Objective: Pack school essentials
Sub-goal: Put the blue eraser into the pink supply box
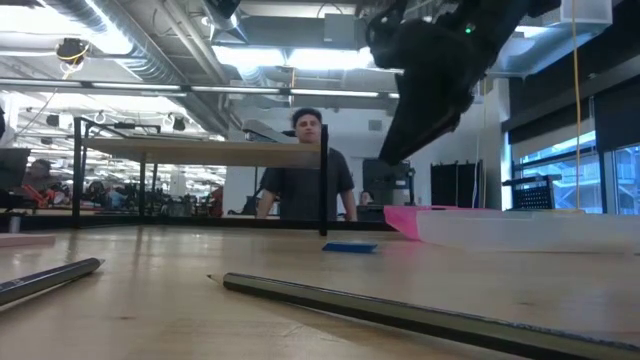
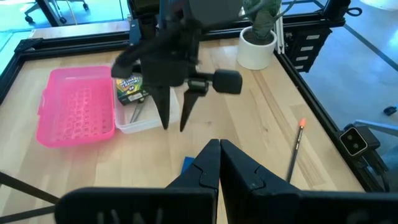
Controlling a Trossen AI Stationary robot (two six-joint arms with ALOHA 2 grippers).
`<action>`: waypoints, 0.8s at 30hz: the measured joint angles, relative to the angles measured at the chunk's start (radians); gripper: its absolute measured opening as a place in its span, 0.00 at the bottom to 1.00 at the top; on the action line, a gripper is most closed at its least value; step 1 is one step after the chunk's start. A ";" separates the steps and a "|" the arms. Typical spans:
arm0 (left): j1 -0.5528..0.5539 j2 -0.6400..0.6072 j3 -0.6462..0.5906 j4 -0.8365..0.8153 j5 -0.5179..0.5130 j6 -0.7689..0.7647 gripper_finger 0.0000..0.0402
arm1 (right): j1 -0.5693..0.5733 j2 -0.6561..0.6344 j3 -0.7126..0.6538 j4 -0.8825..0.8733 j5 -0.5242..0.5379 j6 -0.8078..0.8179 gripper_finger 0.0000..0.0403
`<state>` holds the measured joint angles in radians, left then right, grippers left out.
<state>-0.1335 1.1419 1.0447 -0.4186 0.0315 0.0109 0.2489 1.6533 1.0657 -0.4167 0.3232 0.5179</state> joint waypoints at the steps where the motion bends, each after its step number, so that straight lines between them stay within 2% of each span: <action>1: 0.000 0.000 0.000 0.000 0.000 0.000 0.00 | 0.000 -0.008 0.000 -0.006 0.000 0.000 0.29; 9: 0.000 0.000 0.000 0.000 0.000 0.000 0.00 | -0.003 -0.009 0.000 0.010 -0.031 0.056 0.29; 15: 0.000 0.000 0.000 0.000 0.000 0.000 0.00 | -0.003 0.036 0.000 0.051 -0.080 0.026 0.30; 21: 0.000 0.000 0.000 0.003 0.000 0.000 0.00 | -0.004 0.083 -0.001 0.126 -0.169 -0.053 0.40; 24: 0.000 0.000 0.000 0.001 0.000 0.000 0.00 | -0.003 0.083 -0.001 0.161 -0.163 -0.079 0.48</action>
<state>-0.1337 1.1419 1.0451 -0.4175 0.0315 0.0109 0.2455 1.7359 1.0649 -0.2560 0.1600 0.4392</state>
